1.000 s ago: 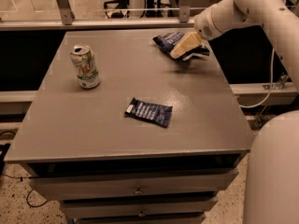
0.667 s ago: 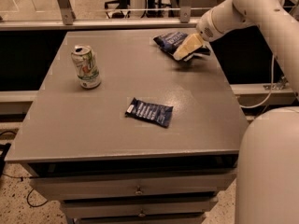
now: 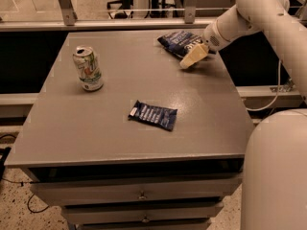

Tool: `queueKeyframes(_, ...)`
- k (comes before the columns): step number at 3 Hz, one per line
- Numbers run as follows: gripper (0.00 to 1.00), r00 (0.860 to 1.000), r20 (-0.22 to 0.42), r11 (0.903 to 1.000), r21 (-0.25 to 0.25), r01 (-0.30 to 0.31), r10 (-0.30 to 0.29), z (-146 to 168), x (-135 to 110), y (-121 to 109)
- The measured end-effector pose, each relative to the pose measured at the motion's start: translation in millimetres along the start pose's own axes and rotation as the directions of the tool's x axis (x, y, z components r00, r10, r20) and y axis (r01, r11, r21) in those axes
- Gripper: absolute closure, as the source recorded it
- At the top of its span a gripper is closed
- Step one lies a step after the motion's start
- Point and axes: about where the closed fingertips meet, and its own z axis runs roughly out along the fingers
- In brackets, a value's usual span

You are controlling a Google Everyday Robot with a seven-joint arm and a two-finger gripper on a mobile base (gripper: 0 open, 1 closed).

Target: Pick blue chip bag

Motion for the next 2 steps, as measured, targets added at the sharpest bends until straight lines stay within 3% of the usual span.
queueKeyframes(1,0.52,1.0,0.007,0.9999,-0.016,0.007,-0.007,-10,0,14)
queueKeyframes(2,0.85,0.997,0.067,0.999,-0.011,0.044,-0.043,-38,-18,27)
